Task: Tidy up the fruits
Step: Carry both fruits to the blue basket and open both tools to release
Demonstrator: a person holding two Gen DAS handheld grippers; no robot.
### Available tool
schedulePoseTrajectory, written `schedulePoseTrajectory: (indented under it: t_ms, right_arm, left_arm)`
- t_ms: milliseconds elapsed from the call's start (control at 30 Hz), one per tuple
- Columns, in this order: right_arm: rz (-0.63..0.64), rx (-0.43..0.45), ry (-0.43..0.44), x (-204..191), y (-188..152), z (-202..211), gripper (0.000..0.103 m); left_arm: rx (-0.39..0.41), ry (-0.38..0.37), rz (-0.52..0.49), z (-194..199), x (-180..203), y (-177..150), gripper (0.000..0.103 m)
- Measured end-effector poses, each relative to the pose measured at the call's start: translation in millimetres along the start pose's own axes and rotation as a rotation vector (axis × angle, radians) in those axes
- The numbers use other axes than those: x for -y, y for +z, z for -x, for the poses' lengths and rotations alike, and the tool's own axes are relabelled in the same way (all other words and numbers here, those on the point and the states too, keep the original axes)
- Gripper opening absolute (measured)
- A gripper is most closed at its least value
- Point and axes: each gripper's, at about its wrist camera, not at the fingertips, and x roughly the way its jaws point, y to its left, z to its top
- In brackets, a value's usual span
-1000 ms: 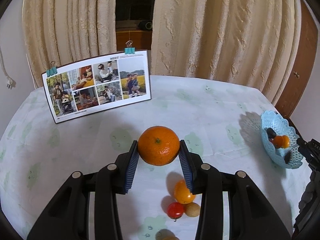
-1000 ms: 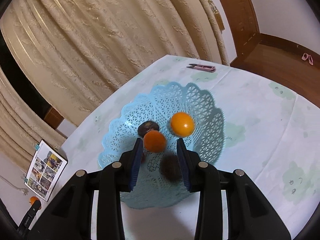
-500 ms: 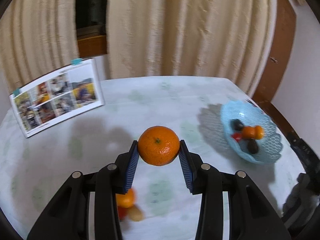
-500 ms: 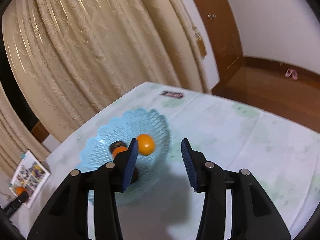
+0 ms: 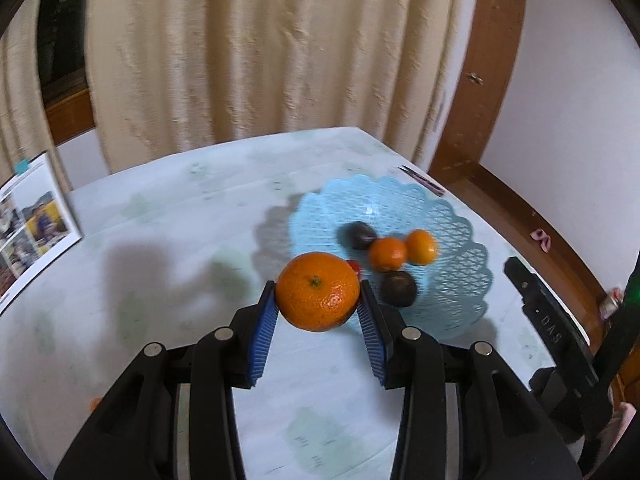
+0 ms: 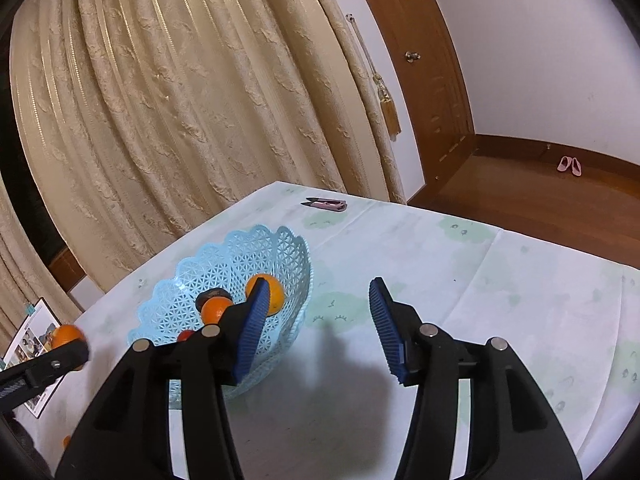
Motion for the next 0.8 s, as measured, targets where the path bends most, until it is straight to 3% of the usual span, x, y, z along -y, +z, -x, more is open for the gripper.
schedulePoseTrajectory:
  t_ms: [300, 367, 400, 800]
  right_arm:
    - [-0.025, -0.003, 0.004, 4.5, 0.9, 1.1, 0.054]
    - [-0.019, -0.003, 0.005, 3.4, 0.4, 1.1, 0.054]
    - [-0.018, -0.002, 0.004, 3.4, 0.4, 1.3, 0.054]
    - [0.006, 0.045, -0.015, 0.5, -0.7, 6.9, 0.061]
  left_arm:
    - [-0.037, -0.050, -0.034, -30.6, 29.4, 5.2, 0.042]
    - [-0.014, -0.049, -0.030, -27.9, 29.6, 5.9, 0.068]
    - [0.008, -0.045, -0.026, -23.7, 28.5, 6.2, 0.074]
    - [0.121, 0.074, -0.007, 29.6, -7.6, 9.3, 0.086]
